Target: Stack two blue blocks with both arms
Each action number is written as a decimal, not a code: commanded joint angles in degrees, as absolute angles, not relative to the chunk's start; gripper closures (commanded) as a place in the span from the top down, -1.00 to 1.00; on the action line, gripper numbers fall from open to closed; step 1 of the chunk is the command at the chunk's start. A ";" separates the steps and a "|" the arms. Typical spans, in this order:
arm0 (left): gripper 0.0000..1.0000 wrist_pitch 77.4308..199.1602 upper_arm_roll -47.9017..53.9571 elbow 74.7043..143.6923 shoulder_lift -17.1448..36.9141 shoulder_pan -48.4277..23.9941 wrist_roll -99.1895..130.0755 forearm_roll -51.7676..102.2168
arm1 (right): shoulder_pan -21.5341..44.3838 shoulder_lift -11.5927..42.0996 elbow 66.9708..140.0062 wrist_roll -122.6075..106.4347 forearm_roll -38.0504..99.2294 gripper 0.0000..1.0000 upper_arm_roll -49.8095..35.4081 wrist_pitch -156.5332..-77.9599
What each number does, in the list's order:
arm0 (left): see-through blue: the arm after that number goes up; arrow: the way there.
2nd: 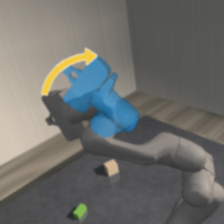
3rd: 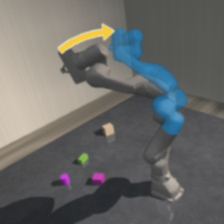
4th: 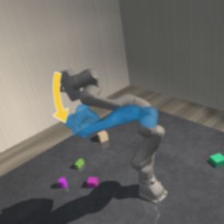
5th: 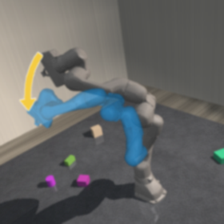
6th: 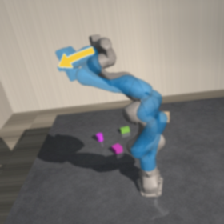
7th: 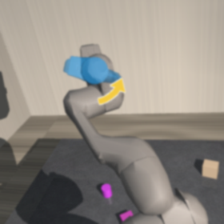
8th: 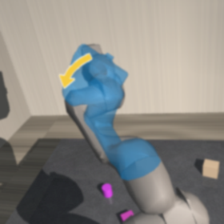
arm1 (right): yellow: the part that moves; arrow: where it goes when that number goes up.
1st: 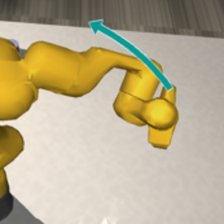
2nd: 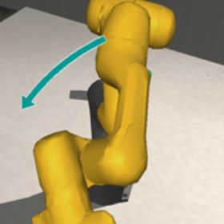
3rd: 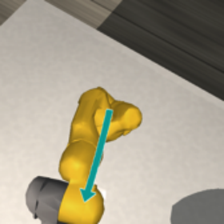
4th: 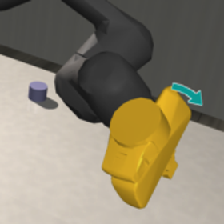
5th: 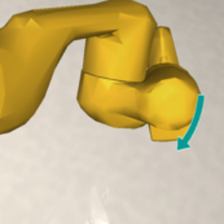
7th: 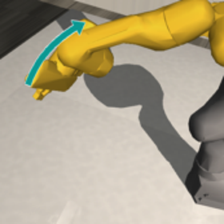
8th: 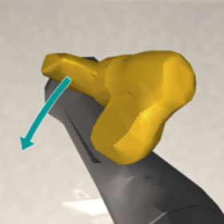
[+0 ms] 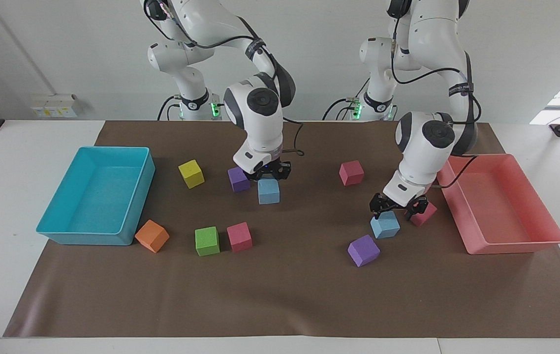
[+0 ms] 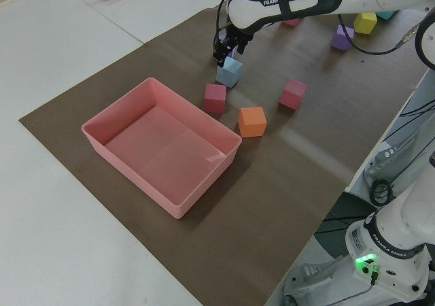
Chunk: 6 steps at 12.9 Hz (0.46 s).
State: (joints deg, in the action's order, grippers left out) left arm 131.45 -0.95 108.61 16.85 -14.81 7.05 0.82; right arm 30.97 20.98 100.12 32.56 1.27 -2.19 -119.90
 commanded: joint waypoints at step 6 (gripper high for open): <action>1.00 135.00 -1.50 111.53 17.31 -16.43 7.73 0.70 | 34.36 25.22 99.40 36.12 2.55 -1.00 -2.11 -124.63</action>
State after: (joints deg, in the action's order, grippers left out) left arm 133.24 -0.76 110.27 17.42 -15.09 7.05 0.82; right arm 34.47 24.72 99.72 35.12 1.32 -2.19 -124.29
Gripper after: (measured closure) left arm 0.000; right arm 0.529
